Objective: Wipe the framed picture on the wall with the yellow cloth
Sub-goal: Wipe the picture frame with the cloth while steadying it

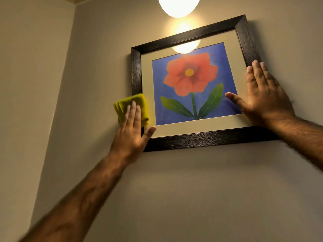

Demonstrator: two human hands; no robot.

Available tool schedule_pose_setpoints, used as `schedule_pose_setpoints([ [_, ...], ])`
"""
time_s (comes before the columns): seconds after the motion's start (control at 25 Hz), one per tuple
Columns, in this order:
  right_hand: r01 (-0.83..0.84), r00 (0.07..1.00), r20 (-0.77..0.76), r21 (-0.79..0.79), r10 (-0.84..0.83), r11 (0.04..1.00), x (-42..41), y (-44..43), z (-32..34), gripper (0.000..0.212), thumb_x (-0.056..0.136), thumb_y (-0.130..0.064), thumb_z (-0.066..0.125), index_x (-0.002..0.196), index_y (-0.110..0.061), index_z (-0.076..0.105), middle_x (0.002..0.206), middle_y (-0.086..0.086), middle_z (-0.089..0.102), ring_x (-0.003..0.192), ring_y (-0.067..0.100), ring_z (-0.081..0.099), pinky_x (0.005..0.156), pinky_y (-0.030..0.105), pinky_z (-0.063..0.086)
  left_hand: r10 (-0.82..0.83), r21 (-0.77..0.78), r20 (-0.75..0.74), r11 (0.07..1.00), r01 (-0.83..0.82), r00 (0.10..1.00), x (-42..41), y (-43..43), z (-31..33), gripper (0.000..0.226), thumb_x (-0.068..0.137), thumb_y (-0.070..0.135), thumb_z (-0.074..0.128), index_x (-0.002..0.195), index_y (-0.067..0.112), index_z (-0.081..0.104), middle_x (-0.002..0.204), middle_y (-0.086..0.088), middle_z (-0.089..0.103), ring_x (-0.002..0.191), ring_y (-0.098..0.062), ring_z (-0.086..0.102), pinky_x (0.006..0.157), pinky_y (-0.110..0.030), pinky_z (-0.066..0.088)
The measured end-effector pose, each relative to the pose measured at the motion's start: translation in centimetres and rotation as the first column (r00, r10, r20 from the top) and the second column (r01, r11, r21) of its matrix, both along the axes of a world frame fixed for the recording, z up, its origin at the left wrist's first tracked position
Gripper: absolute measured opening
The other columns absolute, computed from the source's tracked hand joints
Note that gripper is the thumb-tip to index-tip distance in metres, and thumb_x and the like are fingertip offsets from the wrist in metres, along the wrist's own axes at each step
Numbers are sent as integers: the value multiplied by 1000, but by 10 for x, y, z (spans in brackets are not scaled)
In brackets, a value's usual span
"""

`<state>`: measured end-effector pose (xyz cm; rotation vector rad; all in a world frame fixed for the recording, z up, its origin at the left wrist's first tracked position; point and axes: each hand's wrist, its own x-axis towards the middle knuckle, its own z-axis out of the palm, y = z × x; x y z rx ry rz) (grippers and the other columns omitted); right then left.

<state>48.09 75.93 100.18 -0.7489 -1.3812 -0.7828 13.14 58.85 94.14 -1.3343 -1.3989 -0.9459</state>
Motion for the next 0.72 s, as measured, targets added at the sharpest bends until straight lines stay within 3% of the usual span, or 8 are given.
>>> schedule_pose_setpoints([
  [0.08, -3, 1000, 4, -1, 3, 1000, 0, -1, 0, 110, 86, -83, 20, 160, -2, 12, 171, 15, 8, 159, 28, 8, 128, 44, 14, -12, -18, 3, 1000, 12, 1000, 4, -7, -24, 100, 85, 83, 7, 162, 18, 3, 171, 3, -8, 158, -11, -8, 126, -28, 1],
  [0.16, -4, 1000, 1, -4, 4, 1000, -1, -1, -1, 110, 85, -83, 20, 160, -1, 12, 171, 16, 8, 159, 28, 9, 128, 45, 15, -57, 42, 21, 998, 56, 998, 11, -20, -19, 84, 96, 69, 18, 158, 13, 29, 168, -4, 22, 157, -19, 20, 126, -32, 19],
  [0.24, -1, 1000, 1, -10, 1, 1000, -1, -1, -1, 111, 85, -82, 20, 159, -1, 12, 170, 16, 9, 159, 29, 9, 128, 44, 14, -64, 173, 19, 983, 60, 998, 14, -37, 2, 55, 103, 47, 40, 138, 11, 60, 143, -13, 61, 131, -31, 59, 111, -39, 47],
  [0.32, -1, 1000, 1, -7, 1, 1000, -1, -2, -2, 111, 84, -82, 21, 159, 0, 13, 170, 17, 9, 159, 29, 10, 128, 45, 15, 0, 219, 6, 976, -1, 1000, 15, -51, 27, 33, 99, 33, 56, 121, 14, 73, 114, -14, 77, 101, -36, 72, 90, -43, 59],
  [0.4, -1, 1000, 3, -7, 1, 1000, -1, -3, -2, 110, 85, -81, 22, 159, 0, 14, 170, 17, 10, 159, 30, 10, 127, 44, 15, -8, 153, 31, 988, 3, 1000, 13, -58, 46, 28, 92, 21, 69, 119, 17, 73, 106, -9, 80, 97, -29, 74, 91, -41, 59],
  [0.52, 2, 1000, 4, -8, -2, 1000, -1, -3, -1, 108, 86, -80, 24, 159, 0, 13, 170, 17, 9, 159, 29, 9, 127, 43, 14, -14, 97, 74, 995, 7, 997, 11, -61, 60, 41, 83, 12, 77, 122, 19, 68, 106, -5, 77, 97, -24, 72, 94, -41, 58],
  [0.6, 8, 1000, 8, -12, -8, 1000, -1, -3, -1, 108, 86, -79, 24, 159, -1, 12, 171, 16, 8, 159, 29, 8, 128, 42, 13, 51, 116, 77, 991, -60, 996, 5, -59, 64, 50, 81, 16, 80, 128, 19, 64, 118, -10, 71, 108, -30, 65, 95, -44, 56],
  [0.72, 11, 1000, 10, -13, -11, 1000, 0, -3, -1, 108, 87, -79, 24, 160, -1, 12, 171, 16, 7, 159, 28, 8, 128, 43, 13, 58, 34, 251, 997, -69, 966, -9, -61, 75, 57, 80, 30, 82, 132, 15, 64, 127, -12, 69, 114, -30, 64, 96, -38, 52],
])
